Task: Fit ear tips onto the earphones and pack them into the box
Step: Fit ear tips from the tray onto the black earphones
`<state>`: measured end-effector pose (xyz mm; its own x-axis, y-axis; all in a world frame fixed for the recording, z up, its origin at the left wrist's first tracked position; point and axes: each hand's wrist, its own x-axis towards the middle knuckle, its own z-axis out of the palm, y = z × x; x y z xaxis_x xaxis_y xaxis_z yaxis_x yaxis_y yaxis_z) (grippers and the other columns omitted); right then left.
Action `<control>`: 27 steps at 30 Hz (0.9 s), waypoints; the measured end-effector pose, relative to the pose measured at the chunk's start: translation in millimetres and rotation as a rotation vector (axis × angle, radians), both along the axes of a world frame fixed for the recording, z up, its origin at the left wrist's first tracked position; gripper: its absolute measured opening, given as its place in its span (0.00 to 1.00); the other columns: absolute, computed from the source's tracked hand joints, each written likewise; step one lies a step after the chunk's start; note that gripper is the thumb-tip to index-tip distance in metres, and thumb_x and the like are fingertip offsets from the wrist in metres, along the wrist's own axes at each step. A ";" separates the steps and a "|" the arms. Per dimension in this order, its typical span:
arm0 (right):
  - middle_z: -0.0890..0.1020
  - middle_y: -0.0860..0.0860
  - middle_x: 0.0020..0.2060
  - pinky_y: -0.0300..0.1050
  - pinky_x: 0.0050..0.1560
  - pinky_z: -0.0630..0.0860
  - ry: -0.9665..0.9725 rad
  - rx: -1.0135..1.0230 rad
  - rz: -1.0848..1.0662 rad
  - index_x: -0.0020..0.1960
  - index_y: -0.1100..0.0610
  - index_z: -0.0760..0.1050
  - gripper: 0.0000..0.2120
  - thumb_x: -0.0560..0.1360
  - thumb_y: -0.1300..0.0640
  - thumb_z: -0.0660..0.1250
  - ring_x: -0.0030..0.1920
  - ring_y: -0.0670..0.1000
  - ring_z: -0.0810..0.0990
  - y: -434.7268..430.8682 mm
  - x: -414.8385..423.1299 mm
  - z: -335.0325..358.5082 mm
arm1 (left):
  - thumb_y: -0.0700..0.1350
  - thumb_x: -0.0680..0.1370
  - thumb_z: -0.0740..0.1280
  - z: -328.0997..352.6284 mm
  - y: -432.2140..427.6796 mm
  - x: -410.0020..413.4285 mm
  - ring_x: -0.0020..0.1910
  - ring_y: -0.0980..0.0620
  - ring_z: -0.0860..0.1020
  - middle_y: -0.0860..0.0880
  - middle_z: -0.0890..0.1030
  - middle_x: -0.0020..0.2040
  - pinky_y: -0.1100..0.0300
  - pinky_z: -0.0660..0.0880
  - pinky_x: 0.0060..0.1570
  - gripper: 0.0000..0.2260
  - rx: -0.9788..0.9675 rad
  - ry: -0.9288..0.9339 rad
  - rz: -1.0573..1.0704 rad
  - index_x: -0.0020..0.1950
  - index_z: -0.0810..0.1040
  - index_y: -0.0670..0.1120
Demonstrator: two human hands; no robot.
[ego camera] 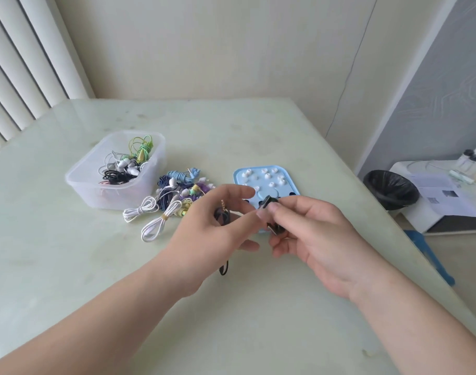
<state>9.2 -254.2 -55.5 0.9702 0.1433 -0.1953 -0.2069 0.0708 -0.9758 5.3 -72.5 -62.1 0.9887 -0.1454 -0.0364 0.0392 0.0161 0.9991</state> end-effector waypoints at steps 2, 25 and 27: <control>0.83 0.57 0.41 0.45 0.35 0.77 0.004 -0.050 0.048 0.51 0.65 0.83 0.09 0.79 0.58 0.70 0.37 0.54 0.77 -0.5 -0.3 -0.8 | 0.44 0.77 0.76 -0.9 0.2 -0.5 0.43 0.47 0.85 0.41 0.82 0.49 0.48 0.85 0.44 0.12 -0.002 -0.040 0.000 0.60 0.84 0.49; 0.85 0.63 0.48 0.47 0.47 0.84 0.118 0.215 0.112 0.60 0.66 0.80 0.15 0.74 0.71 0.68 0.46 0.58 0.86 -0.6 -10.0 6.7 | 0.39 0.81 0.70 -17.1 9.7 -1.4 0.39 0.44 0.84 0.34 0.84 0.43 0.55 0.83 0.44 0.06 -0.108 0.040 0.074 0.56 0.84 0.39; 0.85 0.61 0.49 0.49 0.49 0.84 0.112 0.192 0.123 0.60 0.65 0.81 0.18 0.70 0.70 0.72 0.48 0.58 0.86 1.7 -11.6 6.0 | 0.39 0.81 0.70 -17.1 7.8 -2.5 0.38 0.45 0.84 0.37 0.84 0.41 0.55 0.82 0.41 0.05 -0.140 0.049 0.113 0.54 0.83 0.39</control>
<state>-2.5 -252.5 -49.4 0.9170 0.3035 -0.2588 -0.3318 0.2204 -0.9173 2.8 -64.7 -79.1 0.9966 -0.0408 -0.0722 0.0779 0.1618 0.9837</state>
